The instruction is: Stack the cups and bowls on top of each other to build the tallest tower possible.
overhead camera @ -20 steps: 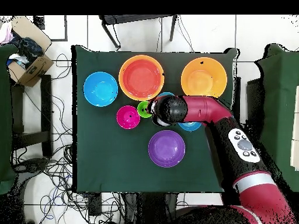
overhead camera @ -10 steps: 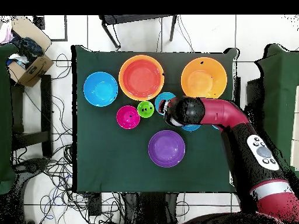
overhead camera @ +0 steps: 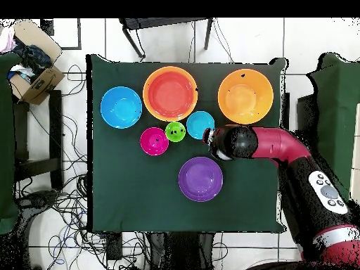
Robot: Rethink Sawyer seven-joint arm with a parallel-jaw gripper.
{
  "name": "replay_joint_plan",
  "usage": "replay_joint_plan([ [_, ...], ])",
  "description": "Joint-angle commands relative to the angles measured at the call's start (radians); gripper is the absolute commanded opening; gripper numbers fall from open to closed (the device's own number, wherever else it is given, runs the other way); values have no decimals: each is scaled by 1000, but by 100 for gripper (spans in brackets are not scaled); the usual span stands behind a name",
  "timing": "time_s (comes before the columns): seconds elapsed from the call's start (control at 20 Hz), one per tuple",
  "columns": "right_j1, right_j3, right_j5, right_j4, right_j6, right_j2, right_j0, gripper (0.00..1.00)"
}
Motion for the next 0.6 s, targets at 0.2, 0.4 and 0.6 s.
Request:
replay_joint_plan([
  [0.2,131,57,-49,-167,-297,68,-8,100],
  [0.4,168,43,-76,-204,-279,71,-11,100],
  [0.6,183,34,-88,-223,-261,79,-13,100],
])
